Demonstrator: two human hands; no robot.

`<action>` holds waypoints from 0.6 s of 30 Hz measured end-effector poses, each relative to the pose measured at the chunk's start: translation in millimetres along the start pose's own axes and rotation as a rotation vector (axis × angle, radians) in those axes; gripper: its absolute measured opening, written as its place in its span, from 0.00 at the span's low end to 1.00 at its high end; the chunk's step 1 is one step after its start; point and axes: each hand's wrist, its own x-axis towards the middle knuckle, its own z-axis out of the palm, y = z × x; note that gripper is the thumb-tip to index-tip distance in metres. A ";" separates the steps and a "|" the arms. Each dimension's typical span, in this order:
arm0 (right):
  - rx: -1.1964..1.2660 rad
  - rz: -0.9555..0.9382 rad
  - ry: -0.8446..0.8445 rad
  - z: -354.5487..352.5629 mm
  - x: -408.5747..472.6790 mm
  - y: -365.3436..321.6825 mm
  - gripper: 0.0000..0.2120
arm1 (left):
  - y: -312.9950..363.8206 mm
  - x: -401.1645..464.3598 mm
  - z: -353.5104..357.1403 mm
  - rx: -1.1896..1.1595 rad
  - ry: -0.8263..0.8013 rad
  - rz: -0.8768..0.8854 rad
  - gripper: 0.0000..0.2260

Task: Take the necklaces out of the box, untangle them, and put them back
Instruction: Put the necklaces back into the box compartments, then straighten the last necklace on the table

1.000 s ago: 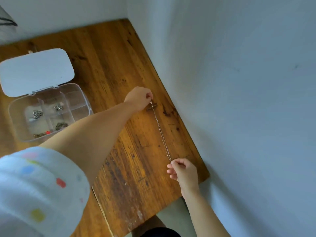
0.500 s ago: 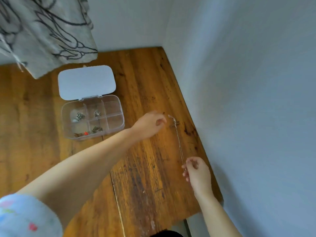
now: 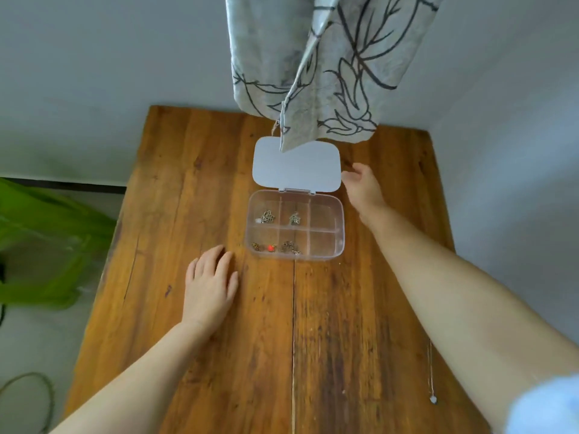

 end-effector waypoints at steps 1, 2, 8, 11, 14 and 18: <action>0.067 0.070 -0.039 4.5 10.5 0.3 0.23 | -2.2 -0.5 8.6 0.027 -0.002 0.004 0.22; 0.137 0.125 -0.078 8.2 19.6 3.8 0.20 | -3.1 -1.5 15.0 0.042 0.006 0.006 0.22; 0.380 0.196 -0.133 13.4 28.0 11.8 0.16 | -5.1 -2.6 23.0 0.081 0.048 0.014 0.22; 0.437 0.191 -0.154 9.4 23.3 13.8 0.19 | -5.3 -3.1 23.8 0.083 0.034 0.004 0.23; 0.466 0.113 -0.157 3.3 15.6 14.1 0.17 | -3.5 -2.9 22.7 0.086 0.020 -0.007 0.23; 0.271 -0.085 -0.129 -10.0 -1.2 14.5 0.14 | -3.0 -2.1 21.3 0.090 0.002 -0.019 0.23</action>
